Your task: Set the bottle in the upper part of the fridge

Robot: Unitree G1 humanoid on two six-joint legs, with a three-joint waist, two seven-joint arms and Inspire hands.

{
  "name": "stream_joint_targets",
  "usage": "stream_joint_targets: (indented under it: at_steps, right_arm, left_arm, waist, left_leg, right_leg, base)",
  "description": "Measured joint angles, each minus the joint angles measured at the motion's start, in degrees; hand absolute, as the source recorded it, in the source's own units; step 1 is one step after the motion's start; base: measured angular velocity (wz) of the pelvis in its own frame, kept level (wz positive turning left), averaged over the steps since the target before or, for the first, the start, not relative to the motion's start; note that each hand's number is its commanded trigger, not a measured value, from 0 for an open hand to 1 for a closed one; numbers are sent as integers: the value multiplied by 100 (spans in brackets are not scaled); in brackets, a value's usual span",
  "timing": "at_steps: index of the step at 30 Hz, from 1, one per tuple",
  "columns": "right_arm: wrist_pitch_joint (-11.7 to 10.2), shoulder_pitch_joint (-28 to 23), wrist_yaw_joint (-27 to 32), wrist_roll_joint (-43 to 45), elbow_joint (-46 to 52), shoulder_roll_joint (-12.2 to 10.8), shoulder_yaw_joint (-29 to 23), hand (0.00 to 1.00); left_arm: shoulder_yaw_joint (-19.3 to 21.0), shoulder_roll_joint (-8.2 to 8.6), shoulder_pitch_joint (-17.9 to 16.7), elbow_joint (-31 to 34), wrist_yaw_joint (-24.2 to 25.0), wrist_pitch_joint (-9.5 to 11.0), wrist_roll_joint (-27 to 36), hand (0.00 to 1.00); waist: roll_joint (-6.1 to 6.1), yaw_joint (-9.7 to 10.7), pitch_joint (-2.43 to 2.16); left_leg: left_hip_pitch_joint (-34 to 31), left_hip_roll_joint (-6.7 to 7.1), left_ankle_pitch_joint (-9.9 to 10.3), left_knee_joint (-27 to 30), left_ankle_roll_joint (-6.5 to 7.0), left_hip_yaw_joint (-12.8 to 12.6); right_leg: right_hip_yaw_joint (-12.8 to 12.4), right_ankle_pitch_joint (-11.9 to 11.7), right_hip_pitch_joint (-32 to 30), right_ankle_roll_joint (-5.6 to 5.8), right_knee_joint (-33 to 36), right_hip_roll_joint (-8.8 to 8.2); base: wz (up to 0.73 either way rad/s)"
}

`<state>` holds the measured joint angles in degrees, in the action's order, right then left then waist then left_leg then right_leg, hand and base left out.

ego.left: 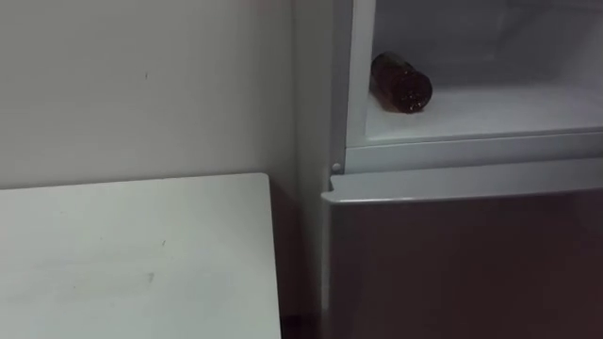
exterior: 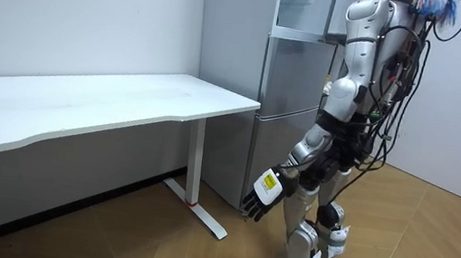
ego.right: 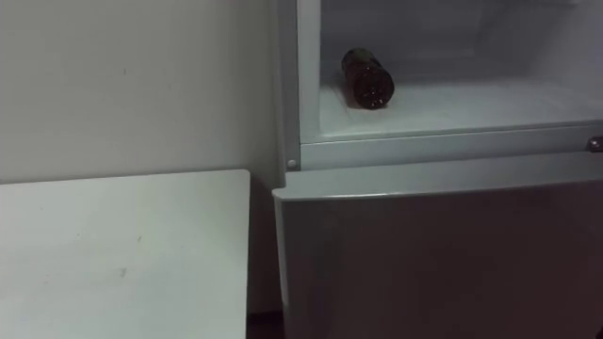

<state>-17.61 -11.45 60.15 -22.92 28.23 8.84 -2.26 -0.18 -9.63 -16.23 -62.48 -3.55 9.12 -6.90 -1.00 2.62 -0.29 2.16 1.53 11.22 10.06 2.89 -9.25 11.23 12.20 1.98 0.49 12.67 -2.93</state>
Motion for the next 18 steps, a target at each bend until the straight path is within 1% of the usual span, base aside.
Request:
stream_joint_targets:
  at_steps: [2,5,8,11,14,18]
  right_arm:
    - [0,0,-67,12,9,0,138,0]
    - [0,0,-254,57,9,0,343,0]
    - [7,0,-461,138,8,2,488,0]
    - [16,-3,-461,267,8,1,506,0]
    - [16,-3,-465,303,8,1,514,0]
    - [16,-3,-492,315,8,1,552,0]
  left_arm:
    - [-47,-17,18,-1,-1,0,-2,0]
    - [-83,-17,62,-109,3,4,-2,0]
    - [-183,-17,70,-184,31,0,-3,0]
    - [-242,-17,66,-186,61,-3,-3,0]
    - [-249,-16,56,-189,89,-9,-5,0]
    - [-338,-18,128,-189,101,-21,-3,0]
  waist:
    - [5,-4,-1]
    - [45,-9,3]
    - [97,-44,28]
    - [125,-118,41]
    - [130,-121,40]
    - [130,-121,39]
  left_leg:
    - [2,-2,0,1,0,-4]
    - [8,-4,0,-3,0,-4]
    - [23,-4,0,-4,1,-4]
    - [23,-2,0,-22,1,-3]
    - [22,0,0,-42,1,-3]
    - [2,3,-1,-45,1,-4]
  right_leg:
    - [0,-9,0,-4,0,1]
    - [-3,-22,8,-4,-1,2]
    - [-4,-30,6,-3,0,2]
    - [-3,-30,4,-3,-5,2]
    - [-3,-29,7,-2,-12,4]
    - [-3,-29,21,-2,-14,4]
  base:
    - [0]
    - [0]
    - [0]
    - [0]
    - [0]
    - [0]
